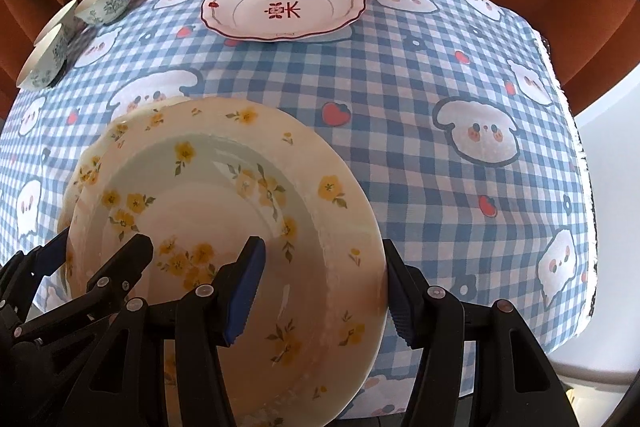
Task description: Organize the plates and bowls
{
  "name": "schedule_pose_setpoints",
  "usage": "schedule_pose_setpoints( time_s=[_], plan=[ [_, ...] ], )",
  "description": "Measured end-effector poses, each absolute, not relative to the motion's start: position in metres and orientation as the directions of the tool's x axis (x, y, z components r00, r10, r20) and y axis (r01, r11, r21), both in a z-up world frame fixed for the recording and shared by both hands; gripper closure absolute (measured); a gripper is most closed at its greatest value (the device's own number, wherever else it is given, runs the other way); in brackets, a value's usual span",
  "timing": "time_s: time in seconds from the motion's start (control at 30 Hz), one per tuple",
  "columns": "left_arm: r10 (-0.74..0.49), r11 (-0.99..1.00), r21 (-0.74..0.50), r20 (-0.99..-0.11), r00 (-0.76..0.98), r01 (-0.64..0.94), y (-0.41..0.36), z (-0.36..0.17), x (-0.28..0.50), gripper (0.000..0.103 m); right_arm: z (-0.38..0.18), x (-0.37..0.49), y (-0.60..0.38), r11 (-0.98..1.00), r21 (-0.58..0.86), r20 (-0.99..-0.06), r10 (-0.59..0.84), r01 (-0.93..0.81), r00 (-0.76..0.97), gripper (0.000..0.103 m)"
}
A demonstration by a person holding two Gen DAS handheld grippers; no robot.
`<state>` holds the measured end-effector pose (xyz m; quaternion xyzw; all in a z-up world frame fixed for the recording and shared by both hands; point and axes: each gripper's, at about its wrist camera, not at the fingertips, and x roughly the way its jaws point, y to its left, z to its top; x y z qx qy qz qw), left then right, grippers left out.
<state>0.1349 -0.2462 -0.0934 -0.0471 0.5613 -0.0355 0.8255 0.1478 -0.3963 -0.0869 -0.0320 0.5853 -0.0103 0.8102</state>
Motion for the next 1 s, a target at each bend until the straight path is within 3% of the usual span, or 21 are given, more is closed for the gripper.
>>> schedule_pose_setpoints(
  time_s=[0.83, 0.9, 1.0],
  plan=[
    [-0.040, 0.999, -0.050, -0.937, 0.346, -0.018, -0.250, -0.105, 0.134, 0.025, -0.088, 0.145, -0.400, 0.999, -0.017, -0.944, 0.001, -0.051, 0.329, 0.042],
    [-0.026, 0.999, -0.031, -0.937, 0.348, -0.011, -0.252, -0.104, 0.134, 0.024, -0.085, 0.143, -0.403, 0.999, -0.013, -0.940, 0.002, -0.042, 0.342, 0.046],
    [-0.016, 1.000, -0.016, -0.935, 0.354, 0.002, -0.254, -0.105, 0.135, 0.019, -0.086, 0.144, -0.405, 0.999, -0.007, -0.942, 0.009, -0.046, 0.336, 0.061]
  ],
)
